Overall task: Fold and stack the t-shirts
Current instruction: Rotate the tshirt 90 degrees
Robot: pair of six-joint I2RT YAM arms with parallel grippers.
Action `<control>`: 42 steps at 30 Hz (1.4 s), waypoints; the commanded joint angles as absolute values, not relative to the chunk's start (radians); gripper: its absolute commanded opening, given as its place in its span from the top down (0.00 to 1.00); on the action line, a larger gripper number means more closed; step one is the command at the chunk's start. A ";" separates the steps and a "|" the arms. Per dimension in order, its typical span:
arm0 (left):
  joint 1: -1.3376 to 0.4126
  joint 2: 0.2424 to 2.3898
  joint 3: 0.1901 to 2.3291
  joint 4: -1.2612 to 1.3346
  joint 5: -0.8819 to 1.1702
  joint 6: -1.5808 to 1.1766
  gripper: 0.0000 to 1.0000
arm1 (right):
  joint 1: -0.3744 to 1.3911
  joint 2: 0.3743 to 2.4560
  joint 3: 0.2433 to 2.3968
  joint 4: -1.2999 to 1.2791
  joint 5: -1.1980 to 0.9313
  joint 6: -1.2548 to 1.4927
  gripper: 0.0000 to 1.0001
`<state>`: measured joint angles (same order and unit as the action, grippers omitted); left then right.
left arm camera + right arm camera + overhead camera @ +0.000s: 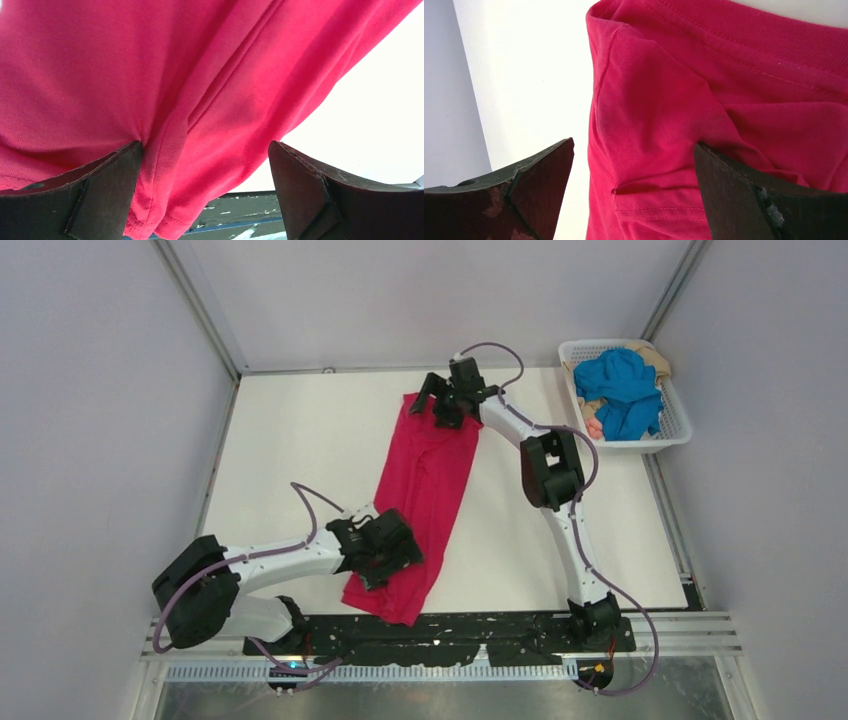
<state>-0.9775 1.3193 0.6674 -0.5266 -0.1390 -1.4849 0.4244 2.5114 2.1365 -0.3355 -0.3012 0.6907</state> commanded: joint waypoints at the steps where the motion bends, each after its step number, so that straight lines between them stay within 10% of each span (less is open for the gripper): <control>1: -1.040 1.367 0.713 -0.532 -0.182 -1.581 0.01 | 0.453 2.574 2.271 -0.433 -0.277 0.741 0.05; 23: -1.068 1.562 0.942 -0.537 -0.304 -1.486 0.00 | 0.446 2.763 2.565 -0.173 -0.225 0.928 0.05; 42: -1.005 1.119 0.718 -0.856 -0.421 -1.182 0.00 | 0.441 2.082 2.075 -0.421 -0.010 0.406 0.05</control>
<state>-1.0592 1.1881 0.8478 -0.8215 -0.4435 -1.2968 0.4358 2.3341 2.2799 -0.3889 -0.1081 0.5529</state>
